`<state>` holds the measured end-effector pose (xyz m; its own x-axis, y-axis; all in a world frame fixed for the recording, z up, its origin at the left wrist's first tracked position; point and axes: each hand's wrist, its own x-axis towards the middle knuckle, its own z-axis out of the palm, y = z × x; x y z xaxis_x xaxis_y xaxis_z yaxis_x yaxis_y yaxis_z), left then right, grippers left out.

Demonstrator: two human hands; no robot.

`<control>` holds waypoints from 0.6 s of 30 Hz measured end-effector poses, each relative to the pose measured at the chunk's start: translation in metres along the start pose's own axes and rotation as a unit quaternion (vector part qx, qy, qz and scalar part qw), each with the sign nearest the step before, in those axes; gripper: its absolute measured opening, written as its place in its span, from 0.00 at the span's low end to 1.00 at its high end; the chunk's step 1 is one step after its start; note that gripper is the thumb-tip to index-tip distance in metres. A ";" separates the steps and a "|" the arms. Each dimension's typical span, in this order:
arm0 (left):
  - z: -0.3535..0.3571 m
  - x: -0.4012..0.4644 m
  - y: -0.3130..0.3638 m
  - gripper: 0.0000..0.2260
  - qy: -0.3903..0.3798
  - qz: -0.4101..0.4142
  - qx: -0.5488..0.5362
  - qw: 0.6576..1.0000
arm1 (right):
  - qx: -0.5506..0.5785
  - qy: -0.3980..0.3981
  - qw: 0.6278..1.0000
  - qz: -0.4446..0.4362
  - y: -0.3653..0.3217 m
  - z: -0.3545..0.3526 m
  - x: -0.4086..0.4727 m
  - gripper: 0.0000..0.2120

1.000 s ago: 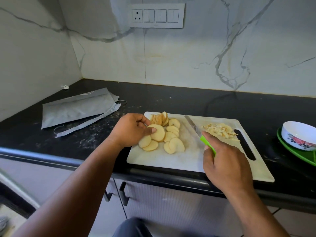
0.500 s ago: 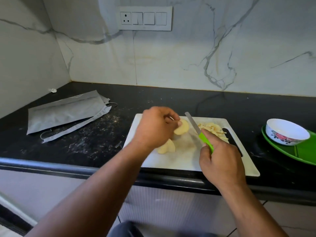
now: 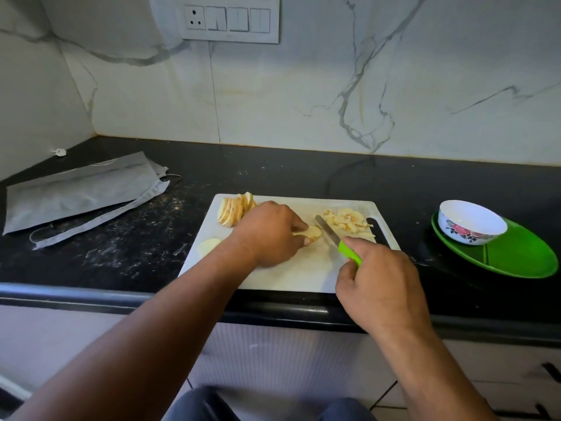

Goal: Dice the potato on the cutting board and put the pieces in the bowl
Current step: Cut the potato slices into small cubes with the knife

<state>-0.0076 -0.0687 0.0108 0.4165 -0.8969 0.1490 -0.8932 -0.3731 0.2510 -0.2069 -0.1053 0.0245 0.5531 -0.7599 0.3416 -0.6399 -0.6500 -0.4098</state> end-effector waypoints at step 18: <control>0.013 0.000 -0.011 0.24 0.066 0.033 -0.014 0.997 | -0.005 -0.009 1.000 -0.017 -0.006 0.003 0.009 0.21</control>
<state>0.0000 -0.0679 -0.0045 0.3777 -0.8793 0.2900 -0.9149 -0.3062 0.2632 -0.1969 -0.1080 0.0272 0.5840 -0.7368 0.3407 -0.6259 -0.6760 -0.3889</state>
